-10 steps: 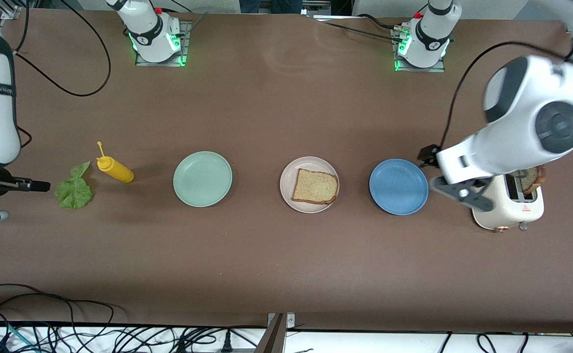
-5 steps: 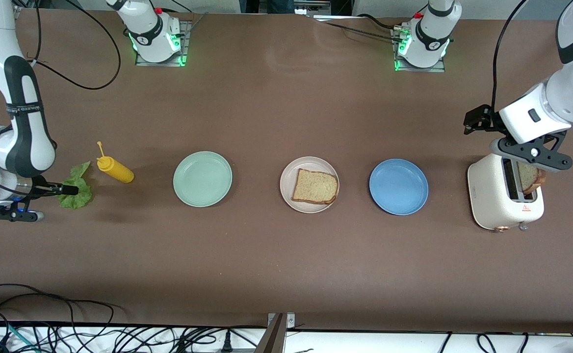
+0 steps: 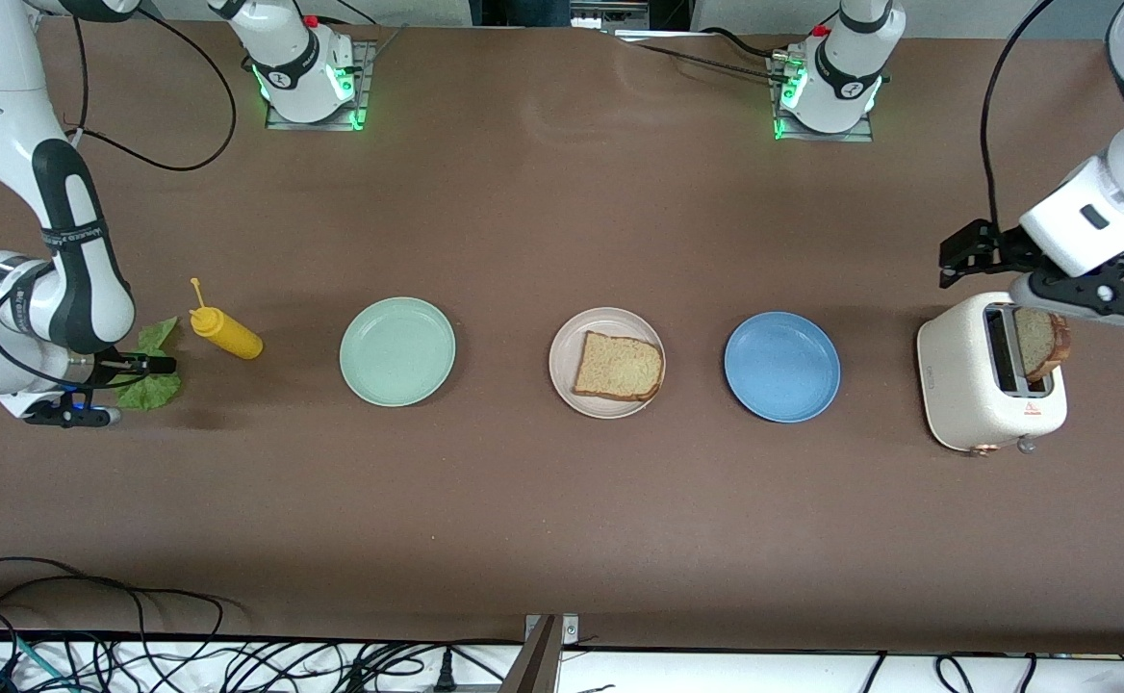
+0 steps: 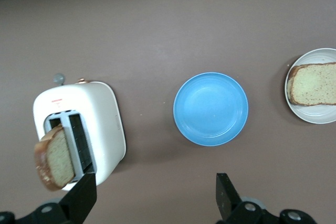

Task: Make sandwich on beige plate with both arms
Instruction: 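Grasp the lettuce leaf with the right gripper and lift it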

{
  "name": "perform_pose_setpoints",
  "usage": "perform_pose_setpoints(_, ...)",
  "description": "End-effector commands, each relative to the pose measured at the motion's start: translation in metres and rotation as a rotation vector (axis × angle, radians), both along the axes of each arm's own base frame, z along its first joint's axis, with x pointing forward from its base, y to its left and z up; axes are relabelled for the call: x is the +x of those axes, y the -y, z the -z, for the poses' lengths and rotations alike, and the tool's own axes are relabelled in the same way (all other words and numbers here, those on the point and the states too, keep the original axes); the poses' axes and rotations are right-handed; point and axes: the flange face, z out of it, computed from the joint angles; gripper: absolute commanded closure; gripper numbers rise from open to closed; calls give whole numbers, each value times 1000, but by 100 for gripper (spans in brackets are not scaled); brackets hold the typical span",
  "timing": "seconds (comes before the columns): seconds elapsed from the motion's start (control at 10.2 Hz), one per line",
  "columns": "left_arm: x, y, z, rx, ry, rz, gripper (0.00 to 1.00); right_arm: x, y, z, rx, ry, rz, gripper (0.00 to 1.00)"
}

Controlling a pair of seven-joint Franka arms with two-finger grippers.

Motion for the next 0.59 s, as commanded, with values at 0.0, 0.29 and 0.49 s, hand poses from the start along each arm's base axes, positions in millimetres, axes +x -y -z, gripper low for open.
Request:
perform_pose_setpoints(0.0,-48,-1,-14,7,12,-8,0,-6,1,4,25,-15,-5,11)
perform_pose_setpoints(0.29,-51,1,-13,10,-17,-28,0,-5,0,1,35,-22,-33,100)
perform_pose_setpoints(0.49,-45,8,-9,12,-47,-43,0,-2,-2,-6,35,-20,-35,100)
